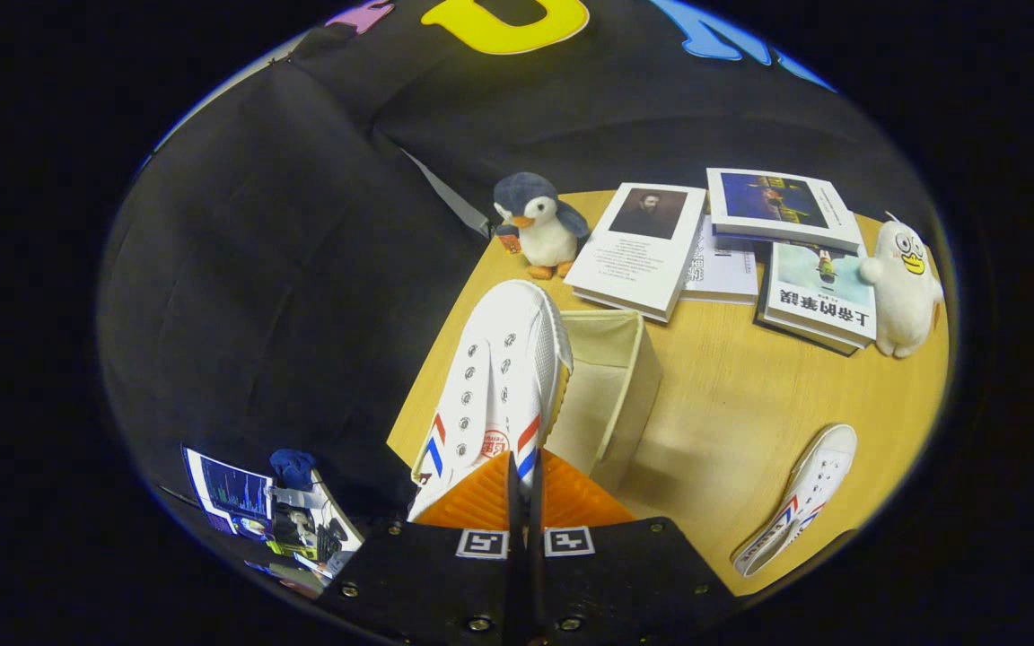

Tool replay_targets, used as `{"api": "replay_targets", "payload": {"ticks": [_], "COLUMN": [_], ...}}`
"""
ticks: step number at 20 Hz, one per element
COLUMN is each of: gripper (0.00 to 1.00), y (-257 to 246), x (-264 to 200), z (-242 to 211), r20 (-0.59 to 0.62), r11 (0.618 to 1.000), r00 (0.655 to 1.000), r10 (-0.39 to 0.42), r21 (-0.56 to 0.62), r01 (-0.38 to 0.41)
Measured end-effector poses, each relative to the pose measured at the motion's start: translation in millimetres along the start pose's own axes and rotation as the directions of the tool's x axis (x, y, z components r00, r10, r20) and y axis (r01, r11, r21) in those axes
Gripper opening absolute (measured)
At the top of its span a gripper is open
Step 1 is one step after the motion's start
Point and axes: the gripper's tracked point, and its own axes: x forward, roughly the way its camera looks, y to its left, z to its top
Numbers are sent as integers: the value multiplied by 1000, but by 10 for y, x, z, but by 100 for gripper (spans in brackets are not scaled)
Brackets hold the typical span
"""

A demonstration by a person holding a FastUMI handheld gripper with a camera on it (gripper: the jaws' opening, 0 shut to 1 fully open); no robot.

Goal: Open the storage box then place both shoes into the box .Put the left shoe in first, then the right shoe, with the right side of both shoes facing outward in a uniform manner.

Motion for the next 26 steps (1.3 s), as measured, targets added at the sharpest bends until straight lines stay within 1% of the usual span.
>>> {"api": "replay_targets", "payload": {"ticks": [6,12,13,14,15,16,17,18,19,21,26], "gripper": [0,0,0,0,16,57,99,95,97,97,97], "y": [134,243,232,273,393,432,382,326,296,288,221], "x": [333,601,644,717,788,737,684,657,635,572,386], "z": [2,-5,4,-9,10,95,155,224,255,313,406], "r20": [-47,-70,-66,-64,-48,-29,-15,-4,3,15,50], "r11": [999,998,998,1000,998,995,996,998,999,1000,999], "r00": [999,997,997,998,997,997,998,999,1000,1000,998], "r10": [-21,-29,-34,-12,52,73,54,39,30,24,28], "r21": [-45,-58,-51,-17,30,70,70,49,32,16,44], "r01": [19,25,31,11,-50,-70,-52,-39,-30,-25,-30]}}
